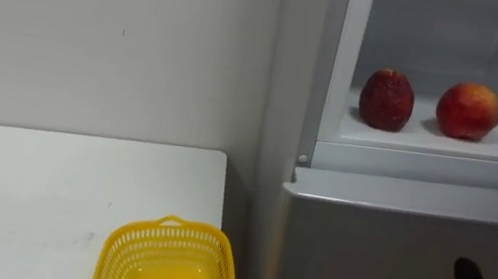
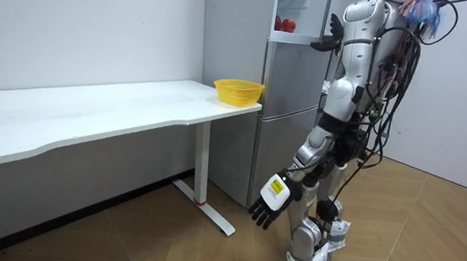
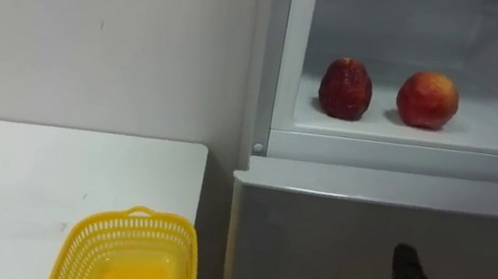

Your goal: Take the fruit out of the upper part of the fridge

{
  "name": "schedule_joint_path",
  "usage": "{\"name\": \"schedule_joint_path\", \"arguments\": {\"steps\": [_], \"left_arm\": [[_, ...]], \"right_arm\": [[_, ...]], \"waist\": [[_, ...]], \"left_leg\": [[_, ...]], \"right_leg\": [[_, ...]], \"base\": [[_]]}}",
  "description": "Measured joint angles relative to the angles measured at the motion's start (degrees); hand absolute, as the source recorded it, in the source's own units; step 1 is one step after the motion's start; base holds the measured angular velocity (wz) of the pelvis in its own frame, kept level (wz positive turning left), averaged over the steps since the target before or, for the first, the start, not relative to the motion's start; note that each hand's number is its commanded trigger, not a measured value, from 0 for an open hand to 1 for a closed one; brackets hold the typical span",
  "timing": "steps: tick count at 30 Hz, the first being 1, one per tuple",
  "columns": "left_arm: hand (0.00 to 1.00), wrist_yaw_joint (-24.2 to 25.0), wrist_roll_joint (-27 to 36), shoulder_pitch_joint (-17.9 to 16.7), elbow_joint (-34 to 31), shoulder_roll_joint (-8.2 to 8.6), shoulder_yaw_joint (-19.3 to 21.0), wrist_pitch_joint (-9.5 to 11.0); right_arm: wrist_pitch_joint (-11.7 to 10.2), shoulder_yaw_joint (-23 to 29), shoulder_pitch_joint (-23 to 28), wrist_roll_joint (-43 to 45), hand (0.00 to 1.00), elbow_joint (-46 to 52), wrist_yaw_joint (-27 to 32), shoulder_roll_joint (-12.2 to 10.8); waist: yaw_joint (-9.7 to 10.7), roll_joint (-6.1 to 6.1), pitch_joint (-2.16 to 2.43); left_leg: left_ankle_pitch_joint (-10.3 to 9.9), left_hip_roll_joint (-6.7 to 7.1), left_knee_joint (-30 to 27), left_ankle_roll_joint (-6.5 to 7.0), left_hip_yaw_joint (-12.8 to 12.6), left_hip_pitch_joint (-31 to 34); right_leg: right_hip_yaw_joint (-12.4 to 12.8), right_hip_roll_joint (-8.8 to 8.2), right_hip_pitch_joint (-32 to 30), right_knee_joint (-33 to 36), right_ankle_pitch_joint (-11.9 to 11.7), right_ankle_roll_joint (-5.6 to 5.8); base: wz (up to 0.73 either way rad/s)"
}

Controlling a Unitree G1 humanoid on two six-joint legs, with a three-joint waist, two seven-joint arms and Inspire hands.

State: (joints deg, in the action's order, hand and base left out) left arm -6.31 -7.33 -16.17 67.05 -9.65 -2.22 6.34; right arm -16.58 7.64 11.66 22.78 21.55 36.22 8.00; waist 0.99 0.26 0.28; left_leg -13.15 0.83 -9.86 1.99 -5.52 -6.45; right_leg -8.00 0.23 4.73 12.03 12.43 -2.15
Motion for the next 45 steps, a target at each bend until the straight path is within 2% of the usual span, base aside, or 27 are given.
{"name": "schedule_joint_path", "arguments": {"steps": [3, 7, 13, 19, 21, 23, 26, 30, 34, 39, 41, 45], "left_arm": [[0.00, 0.82, 0.00, -0.12, 0.00, -0.01, -0.25, -0.16], [0.00, 0.90, -0.18, -0.17, -0.05, 0.00, -0.30, -0.63], [0.00, 1.33, -2.39, 0.98, -0.65, -0.15, -0.37, -1.30], [0.00, 2.02, -4.15, 0.89, -0.66, -0.42, -0.33, -2.33], [0.00, 1.99, -4.72, 0.92, -0.69, -0.56, -0.26, -2.37], [0.00, 2.01, -4.79, 1.34, -0.69, -0.57, -0.20, -2.71], [0.00, 3.00, -6.90, 2.11, -0.70, -0.58, 0.06, -3.57], [0.00, 4.19, -10.38, 3.36, -0.91, -0.52, 1.07, -4.44], [0.00, 5.36, -10.88, 3.16, -2.06, -0.47, 2.14, -5.20], [0.00, 7.32, -10.93, 2.86, -2.83, -0.43, 3.62, -6.17], [0.00, 8.13, -10.94, 2.82, -2.94, -0.44, 4.47, -6.49], [0.00, 9.10, -10.92, 2.36, -2.91, -0.55, 5.53, -6.71]], "right_arm": [[-0.11, -2.07, -0.02, -0.14, 0.00, 2.02, 0.52, 1.28], [-0.32, -3.08, -0.36, -0.35, 0.00, 2.87, 0.51, 1.54], [-0.09, -3.08, -2.04, -4.67, 0.00, -0.64, 0.43, 2.10], [0.04, -2.98, -10.64, -9.98, 0.00, -1.65, 0.24, 5.00], [-0.09, -2.89, -13.60, -11.38, 0.00, -2.66, -0.16, 5.95], [-0.10, -2.05, -16.29, -11.40, 0.00, -5.84, -0.08, 6.46], [1.16, -1.16, -19.29, -11.21, 0.00, -9.94, 0.52, 7.69], [1.50, -0.74, -20.74, -11.28, 0.00, -11.91, -0.06, 9.96], [1.93, -0.66, -21.06, -11.21, 0.00, -11.92, -1.77, 10.38], [4.14, 0.60, -22.98, -11.21, 0.00, -13.20, -4.56, 10.39], [4.24, 1.29, -23.22, -11.21, 0.00, -13.84, -4.57, 10.39], [5.47, 1.81, -26.54, -11.18, 0.00, -15.69, -4.63, 10.72]], "waist": [[-0.13, 0.08, 0.05], [-0.73, 0.31, 0.07], [-1.40, 1.43, 0.05], [-1.48, 1.95, -0.23], [-1.44, 2.47, -0.44], [-1.45, 2.83, -0.46], [-2.12, 2.92, -0.41], [-3.06, 3.04, -0.37], [-3.35, 2.95, -0.43], [-3.61, 2.93, -0.47], [-3.97, 2.98, -0.48], [-4.50, 3.17, -0.56]], "left_leg": [[0.03, -0.04, -0.06, -0.06, -0.03, -0.05], [0.05, -0.04, -0.36, -0.09, -0.07, -0.08], [0.05, 0.06, -0.90, -0.09, 0.96, -0.02], [0.05, 0.03, -0.97, -0.10, 1.05, -0.16], [0.06, 0.01, -0.99, -0.12, 1.22, -0.01], [0.05, 0.03, -1.12, -0.12, 1.61, 0.04], [0.05, -0.01, -1.37, -0.11, 1.73, 0.31], [0.06, -0.04, -1.56, -0.11, 2.40, 0.86], [0.07, -0.09, -1.57, -0.13, 2.48, 0.80], [0.07, -0.08, -1.53, -0.14, 3.06, 0.68], [0.07, -0.05, -1.52, -0.14, 3.19, 0.30], [0.07, -0.03, -1.41, -0.14, 3.30, -0.06]], "right_leg": [[-0.03, 0.09, 0.03, -0.22, -0.05, -0.09], [-0.04, 0.10, 0.19, -0.23, -0.10, -0.15], [-1.60, -0.23, 0.85, -0.66, -0.12, -0.15], [-1.51, -0.10, 1.16, -1.36, -0.12, -0.16], [-1.65, -0.06, 1.40, -1.48, -0.14, -0.20], [-1.80, -0.11, 1.59, -1.53, -0.15, -0.20], [-2.12, -0.13, 1.54, -1.40, -0.22, -0.07], [-3.02, -0.15, 1.14, -1.42, -0.37, -0.11], [-3.29, -0.17, 1.27, -1.54, -0.37, -0.12], [-3.38, -0.23, 1.88, -1.81, -0.38, -0.13], [-3.31, -0.25, 2.17, -2.30, -0.42, -0.15], [-3.35, -0.23, 2.48, -2.32, -0.42, -0.15]], "base": [[0.00], [0.00], [0.09], [0.01], [0.05], [0.06], [0.06], [0.07], [0.02], [0.02], [0.03], [0.00]]}}
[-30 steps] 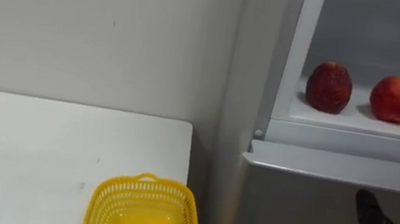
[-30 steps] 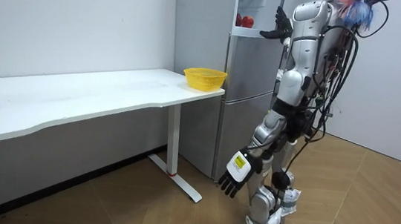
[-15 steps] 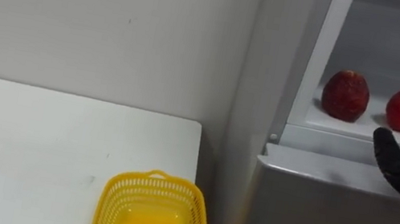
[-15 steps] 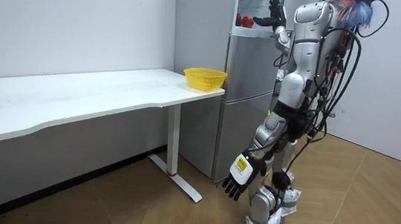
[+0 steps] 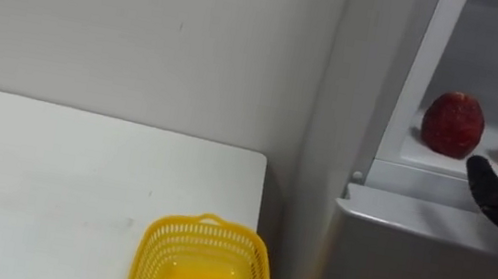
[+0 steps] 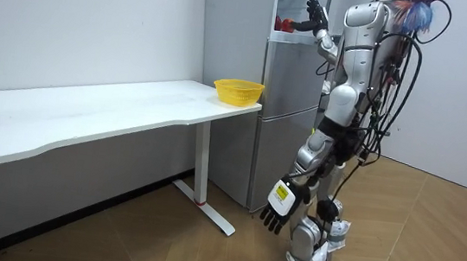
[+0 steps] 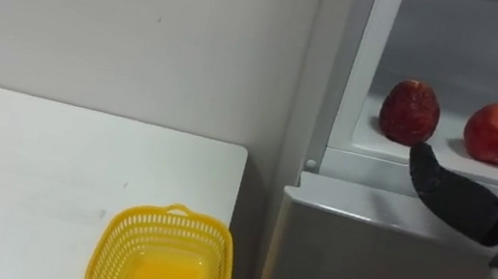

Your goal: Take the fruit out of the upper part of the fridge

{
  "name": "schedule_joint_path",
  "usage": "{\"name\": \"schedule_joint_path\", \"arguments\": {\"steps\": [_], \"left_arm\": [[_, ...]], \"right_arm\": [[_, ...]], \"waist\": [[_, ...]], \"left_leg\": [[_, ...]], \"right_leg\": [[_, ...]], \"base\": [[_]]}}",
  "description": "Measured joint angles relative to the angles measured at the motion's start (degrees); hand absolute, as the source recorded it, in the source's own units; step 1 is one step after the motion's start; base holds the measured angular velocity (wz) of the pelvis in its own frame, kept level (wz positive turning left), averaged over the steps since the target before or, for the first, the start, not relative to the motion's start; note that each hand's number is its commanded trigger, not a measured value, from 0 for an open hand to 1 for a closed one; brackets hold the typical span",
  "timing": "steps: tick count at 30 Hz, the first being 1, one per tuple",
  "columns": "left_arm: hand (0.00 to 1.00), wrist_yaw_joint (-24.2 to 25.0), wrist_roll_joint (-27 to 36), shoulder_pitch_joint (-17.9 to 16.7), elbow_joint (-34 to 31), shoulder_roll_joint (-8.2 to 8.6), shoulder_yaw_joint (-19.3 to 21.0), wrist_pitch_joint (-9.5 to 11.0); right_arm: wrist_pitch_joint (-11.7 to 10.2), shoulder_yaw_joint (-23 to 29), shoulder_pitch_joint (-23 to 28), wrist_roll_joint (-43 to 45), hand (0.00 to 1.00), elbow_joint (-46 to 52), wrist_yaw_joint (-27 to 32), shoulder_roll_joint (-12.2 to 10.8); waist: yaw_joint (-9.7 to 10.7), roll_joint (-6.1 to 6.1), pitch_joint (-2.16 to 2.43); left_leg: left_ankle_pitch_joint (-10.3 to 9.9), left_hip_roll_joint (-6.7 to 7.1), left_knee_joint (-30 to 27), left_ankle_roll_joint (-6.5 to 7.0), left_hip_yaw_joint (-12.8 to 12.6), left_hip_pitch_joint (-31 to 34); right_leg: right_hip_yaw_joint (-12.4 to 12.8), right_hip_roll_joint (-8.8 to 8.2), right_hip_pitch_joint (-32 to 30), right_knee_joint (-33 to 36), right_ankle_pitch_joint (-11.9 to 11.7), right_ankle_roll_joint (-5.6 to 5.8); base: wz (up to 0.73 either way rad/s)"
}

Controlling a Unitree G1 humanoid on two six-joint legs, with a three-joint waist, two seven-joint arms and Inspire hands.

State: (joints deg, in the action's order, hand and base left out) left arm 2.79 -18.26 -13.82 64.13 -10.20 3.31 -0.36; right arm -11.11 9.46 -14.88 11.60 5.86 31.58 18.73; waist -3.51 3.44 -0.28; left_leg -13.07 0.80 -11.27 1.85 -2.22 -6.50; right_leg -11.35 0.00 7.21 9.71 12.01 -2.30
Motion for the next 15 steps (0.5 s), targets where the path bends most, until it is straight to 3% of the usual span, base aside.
{"name": "schedule_joint_path", "arguments": {"steps": [7, 15], "left_arm": [[0.00, 0.17, -0.08, 0.40, -0.01, 0.00, 0.00, -0.13], [0.00, 0.14, -0.33, 0.42, -0.02, -0.04, 0.06, -0.12]], "right_arm": [[1.17, -0.31, -2.84, -0.29, 0.00, -2.86, -0.70, 2.27], [1.51, -0.30, -7.33, -2.70, 0.00, -10.26, -5.00, 2.57]], "waist": [[-1.44, 0.88, 0.02], [-1.49, 1.27, -0.06]], "left_leg": [[0.00, 0.01, -0.09, 0.00, 0.26, -0.09], [0.00, 0.06, -0.14, -0.01, 0.72, 0.01]], "right_leg": [[-0.36, -0.08, 0.19, -0.02, -0.01, -0.01], [-1.18, -0.17, 0.38, 0.02, -0.01, -0.01]], "base": [[0.00], [0.03]]}}
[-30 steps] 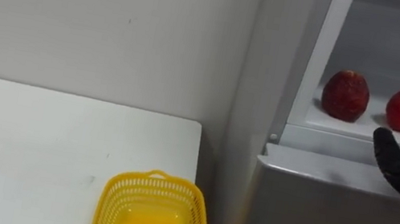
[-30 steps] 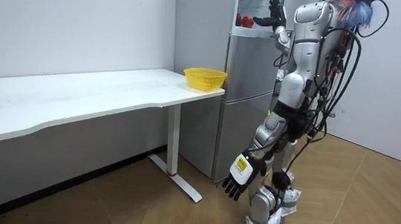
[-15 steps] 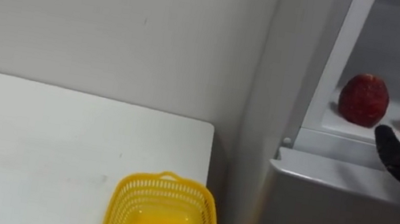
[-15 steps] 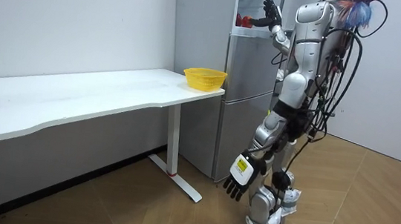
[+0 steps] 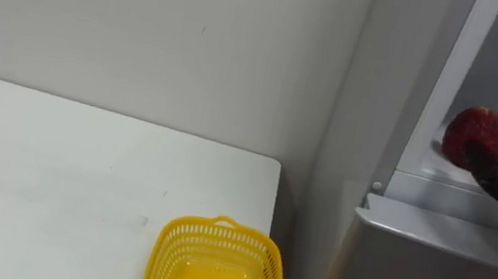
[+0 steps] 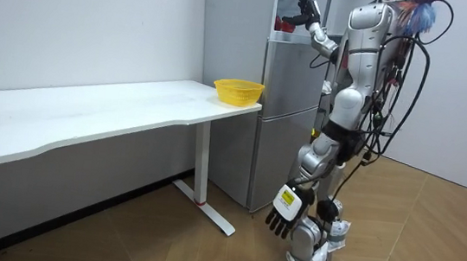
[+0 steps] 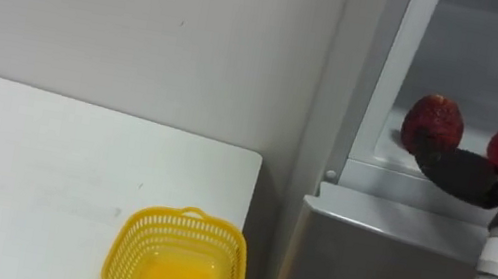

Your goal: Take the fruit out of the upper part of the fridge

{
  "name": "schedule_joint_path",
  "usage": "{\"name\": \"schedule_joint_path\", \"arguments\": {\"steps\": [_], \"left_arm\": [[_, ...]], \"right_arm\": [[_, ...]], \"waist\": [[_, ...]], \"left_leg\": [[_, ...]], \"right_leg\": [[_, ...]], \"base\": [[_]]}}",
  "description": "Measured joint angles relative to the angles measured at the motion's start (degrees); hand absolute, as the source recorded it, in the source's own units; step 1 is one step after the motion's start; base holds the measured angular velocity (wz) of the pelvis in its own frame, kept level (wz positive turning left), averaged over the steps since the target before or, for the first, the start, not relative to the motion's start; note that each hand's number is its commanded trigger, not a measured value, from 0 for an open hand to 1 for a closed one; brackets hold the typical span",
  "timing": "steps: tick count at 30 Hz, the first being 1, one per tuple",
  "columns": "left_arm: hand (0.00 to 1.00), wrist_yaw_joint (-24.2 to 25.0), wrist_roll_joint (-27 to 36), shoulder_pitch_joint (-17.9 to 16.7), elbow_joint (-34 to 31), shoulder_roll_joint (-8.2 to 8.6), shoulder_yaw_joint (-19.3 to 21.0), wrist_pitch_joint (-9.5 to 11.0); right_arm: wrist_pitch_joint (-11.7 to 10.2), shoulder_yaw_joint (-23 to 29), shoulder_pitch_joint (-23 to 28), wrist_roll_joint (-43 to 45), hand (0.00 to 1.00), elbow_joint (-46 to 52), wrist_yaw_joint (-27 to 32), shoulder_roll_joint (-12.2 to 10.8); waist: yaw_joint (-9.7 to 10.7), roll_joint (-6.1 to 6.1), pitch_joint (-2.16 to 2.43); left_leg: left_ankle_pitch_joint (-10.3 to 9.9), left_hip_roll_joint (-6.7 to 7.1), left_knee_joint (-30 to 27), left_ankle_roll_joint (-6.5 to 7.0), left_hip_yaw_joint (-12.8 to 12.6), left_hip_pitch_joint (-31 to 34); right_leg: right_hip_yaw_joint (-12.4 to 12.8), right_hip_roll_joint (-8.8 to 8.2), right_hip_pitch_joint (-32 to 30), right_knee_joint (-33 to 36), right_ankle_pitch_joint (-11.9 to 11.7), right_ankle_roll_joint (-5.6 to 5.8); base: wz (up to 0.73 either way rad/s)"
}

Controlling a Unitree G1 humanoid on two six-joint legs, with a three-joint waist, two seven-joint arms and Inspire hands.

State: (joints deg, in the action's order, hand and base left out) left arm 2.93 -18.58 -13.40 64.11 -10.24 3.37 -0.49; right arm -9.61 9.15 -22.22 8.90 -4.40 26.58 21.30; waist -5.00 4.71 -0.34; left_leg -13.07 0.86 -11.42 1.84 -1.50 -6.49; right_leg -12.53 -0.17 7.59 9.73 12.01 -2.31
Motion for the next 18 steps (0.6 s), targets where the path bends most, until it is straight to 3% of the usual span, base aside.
{"name": "schedule_joint_path", "arguments": {"steps": [14, 18], "left_arm": [[0.00, 0.59, -2.34, -0.57, -2.08, -0.37, 0.96, -0.47], [0.00, 1.52, -2.29, -0.49, -2.07, -0.86, 0.97, -0.51]], "right_arm": [[0.99, 0.01, -1.62, -0.27, 0.00, -2.59, -1.70, 1.32], [1.01, -0.06, -2.85, -2.22, 0.00, -6.03, -2.06, 3.76]], "waist": [[0.10, 1.25, 0.42], [-0.14, 1.48, 0.29]], "left_leg": [[0.01, 0.24, -0.44, 0.00, 1.08, 0.14], [0.02, 0.46, -0.78, 0.03, 1.67, 0.15]], "right_leg": [[-1.51, -0.33, 0.79, 0.03, 0.00, 0.01], [-1.75, -0.51, 0.86, 0.03, 0.03, 0.07]], "base": [[0.04], [0.07]]}}
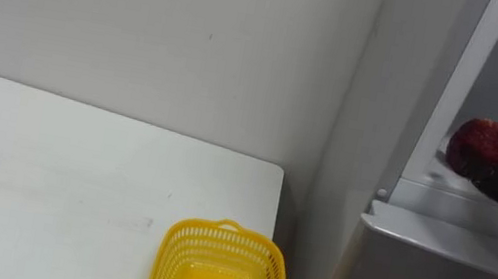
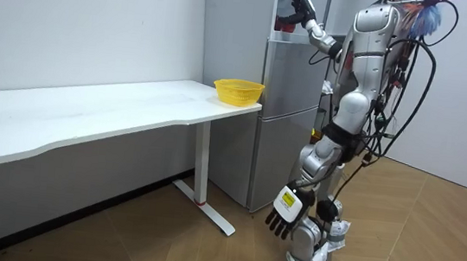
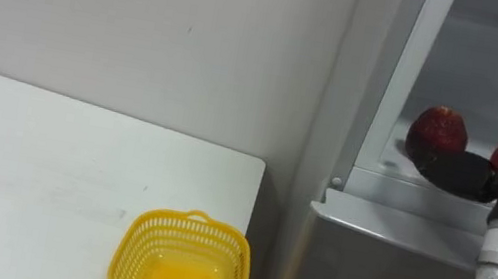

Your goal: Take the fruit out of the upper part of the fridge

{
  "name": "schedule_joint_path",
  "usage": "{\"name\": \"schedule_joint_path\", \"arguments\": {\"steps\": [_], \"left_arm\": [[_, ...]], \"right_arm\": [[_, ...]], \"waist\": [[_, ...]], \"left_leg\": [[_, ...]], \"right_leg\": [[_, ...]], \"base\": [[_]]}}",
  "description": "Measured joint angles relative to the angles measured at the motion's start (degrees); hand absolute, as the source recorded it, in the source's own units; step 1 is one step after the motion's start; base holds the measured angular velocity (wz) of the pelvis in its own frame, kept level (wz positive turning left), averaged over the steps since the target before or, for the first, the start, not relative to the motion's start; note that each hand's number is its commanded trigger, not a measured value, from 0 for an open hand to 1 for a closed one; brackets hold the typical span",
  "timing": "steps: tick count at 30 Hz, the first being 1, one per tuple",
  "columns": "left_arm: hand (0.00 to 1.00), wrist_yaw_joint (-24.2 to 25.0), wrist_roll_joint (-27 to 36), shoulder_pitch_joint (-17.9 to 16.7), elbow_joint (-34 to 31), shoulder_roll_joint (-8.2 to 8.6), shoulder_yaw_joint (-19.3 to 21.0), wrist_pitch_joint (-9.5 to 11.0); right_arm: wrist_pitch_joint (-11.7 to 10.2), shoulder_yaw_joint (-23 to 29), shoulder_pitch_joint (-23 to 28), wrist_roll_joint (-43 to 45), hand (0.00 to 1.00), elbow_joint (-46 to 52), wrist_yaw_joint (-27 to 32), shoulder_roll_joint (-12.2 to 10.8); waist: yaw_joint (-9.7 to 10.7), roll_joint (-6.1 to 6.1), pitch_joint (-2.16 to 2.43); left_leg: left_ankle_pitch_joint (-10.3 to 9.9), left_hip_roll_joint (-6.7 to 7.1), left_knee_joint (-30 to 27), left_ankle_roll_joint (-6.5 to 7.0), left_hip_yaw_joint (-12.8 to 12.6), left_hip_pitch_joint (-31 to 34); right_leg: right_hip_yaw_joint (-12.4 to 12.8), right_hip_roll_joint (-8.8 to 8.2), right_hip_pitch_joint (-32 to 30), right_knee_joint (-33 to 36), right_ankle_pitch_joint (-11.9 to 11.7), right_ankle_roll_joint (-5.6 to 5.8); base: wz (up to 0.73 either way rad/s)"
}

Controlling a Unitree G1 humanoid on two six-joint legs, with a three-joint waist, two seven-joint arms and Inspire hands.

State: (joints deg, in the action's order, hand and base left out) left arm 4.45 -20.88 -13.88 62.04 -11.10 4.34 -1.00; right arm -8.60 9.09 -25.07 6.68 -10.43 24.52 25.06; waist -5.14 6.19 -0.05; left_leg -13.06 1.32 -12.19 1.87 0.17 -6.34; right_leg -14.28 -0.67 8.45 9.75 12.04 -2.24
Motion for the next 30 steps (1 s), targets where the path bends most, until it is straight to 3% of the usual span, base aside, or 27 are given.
{"name": "schedule_joint_path", "arguments": {"steps": [5, 19, 23, 30], "left_arm": [[0.00, 0.28, 0.05, -0.12, 0.02, -0.74, -0.03, -0.46], [0.00, -0.09, 0.00, -0.09, -0.13, -1.30, 0.03, -1.10], [0.00, -0.31, 0.04, 0.01, -0.13, -1.39, 0.03, -1.11], [0.00, -0.34, 0.29, -0.39, -0.11, -1.59, 0.01, -1.15]], "right_arm": [[0.75, -1.54, -0.91, -0.09, 0.00, -1.43, -0.25, 2.17], [1.29, -5.11, -3.23, -0.03, 0.00, -5.08, -1.01, 2.55], [1.32, -6.20, -3.58, 0.87, 0.00, -5.09, -2.68, 4.78], [2.47, -7.87, -4.29, 1.67, 0.00, -7.19, -4.72, 6.14]], "waist": [[-0.07, 0.19, -0.04], [-0.21, 0.33, -0.12], [-1.02, 0.37, -0.08], [-1.43, 0.52, -0.18]], "left_leg": [[0.01, -0.02, 0.02, 0.01, 0.00, 0.56], [0.01, -0.04, 0.11, 0.02, 0.14, 0.69], [0.01, -0.03, 0.03, 0.02, 0.14, 0.62], [0.01, -0.04, 0.57, 0.02, 0.26, 0.07]], "right_leg": [[-0.01, 0.05, -0.38, -0.02, 0.00, 0.00], [-0.03, 0.11, -0.28, 0.02, -0.01, 0.00], [-0.09, 0.06, -0.19, 0.11, -0.02, 0.01], [-0.21, 0.06, 0.54, 0.12, -0.02, 0.01]], "base": [[0.00], [0.00], [0.00], [0.00]]}}
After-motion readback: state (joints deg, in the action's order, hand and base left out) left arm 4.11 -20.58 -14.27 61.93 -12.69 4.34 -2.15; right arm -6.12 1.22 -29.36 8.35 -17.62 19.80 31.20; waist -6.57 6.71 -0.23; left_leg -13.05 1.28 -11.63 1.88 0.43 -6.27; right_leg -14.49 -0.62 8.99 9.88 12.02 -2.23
